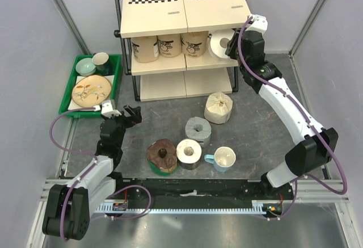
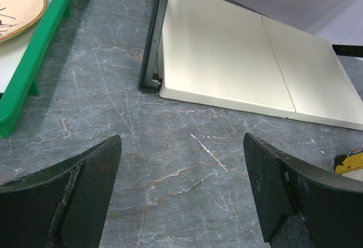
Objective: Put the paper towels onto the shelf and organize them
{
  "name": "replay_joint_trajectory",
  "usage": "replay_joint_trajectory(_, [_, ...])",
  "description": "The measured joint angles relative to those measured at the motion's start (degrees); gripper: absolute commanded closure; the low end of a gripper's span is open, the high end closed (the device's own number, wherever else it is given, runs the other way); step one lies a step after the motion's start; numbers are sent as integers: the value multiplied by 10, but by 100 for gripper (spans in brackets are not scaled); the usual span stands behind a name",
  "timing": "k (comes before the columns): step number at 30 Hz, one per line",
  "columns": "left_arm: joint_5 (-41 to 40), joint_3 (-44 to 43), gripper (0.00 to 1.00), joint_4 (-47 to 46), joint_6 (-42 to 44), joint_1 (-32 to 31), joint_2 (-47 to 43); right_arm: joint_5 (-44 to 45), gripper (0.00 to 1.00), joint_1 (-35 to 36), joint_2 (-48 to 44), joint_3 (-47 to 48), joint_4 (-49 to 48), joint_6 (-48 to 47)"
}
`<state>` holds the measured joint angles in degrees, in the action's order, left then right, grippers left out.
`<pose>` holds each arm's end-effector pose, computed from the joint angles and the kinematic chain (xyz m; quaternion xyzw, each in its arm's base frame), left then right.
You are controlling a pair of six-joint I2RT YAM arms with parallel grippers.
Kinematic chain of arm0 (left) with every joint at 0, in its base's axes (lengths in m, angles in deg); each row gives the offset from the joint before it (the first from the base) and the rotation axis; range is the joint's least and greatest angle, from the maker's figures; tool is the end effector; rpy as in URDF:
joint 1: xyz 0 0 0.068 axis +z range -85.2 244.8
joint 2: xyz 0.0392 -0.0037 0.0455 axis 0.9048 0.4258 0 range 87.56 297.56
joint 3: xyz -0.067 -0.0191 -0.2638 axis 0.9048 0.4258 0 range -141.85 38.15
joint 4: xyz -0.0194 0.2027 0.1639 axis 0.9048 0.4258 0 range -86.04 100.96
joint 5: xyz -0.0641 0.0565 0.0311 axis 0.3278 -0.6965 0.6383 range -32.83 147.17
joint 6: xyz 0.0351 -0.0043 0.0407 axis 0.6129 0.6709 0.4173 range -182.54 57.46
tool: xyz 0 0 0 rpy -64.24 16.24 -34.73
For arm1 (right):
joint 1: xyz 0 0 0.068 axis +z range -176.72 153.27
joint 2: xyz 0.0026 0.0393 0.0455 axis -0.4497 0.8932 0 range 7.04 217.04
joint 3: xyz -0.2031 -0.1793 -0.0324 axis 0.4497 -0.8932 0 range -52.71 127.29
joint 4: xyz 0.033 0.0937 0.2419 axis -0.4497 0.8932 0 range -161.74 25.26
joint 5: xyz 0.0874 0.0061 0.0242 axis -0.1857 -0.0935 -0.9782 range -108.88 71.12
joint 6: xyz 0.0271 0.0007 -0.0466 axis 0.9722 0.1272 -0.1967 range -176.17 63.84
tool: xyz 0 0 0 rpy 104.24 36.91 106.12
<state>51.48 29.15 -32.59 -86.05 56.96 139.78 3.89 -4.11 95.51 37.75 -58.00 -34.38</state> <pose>0.1853 -0.0220 0.1855 -0.1344 0.7347 -0.1436 0.6492 0.3379 0.1259 0.4241 0.1190 0.7614 0.0919 0.6306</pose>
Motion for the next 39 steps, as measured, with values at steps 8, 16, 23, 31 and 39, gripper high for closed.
replay_joint_trajectory(8, [0,0,5,0,0,0,0,-9,69,-7,13,1,-14,6])
replay_joint_trajectory(16, [0,0,5,0,0,0,0,-17,61,-11,23,1,-31,9])
replay_joint_trajectory(23, [0,0,5,0,0,0,0,-20,62,-12,23,1,-33,10])
replay_joint_trajectory(31, [0,0,5,0,0,0,0,-21,62,-14,22,1,-34,10])
replay_joint_trajectory(39, [0,0,5,0,0,0,0,-22,62,-14,17,1,-33,10])
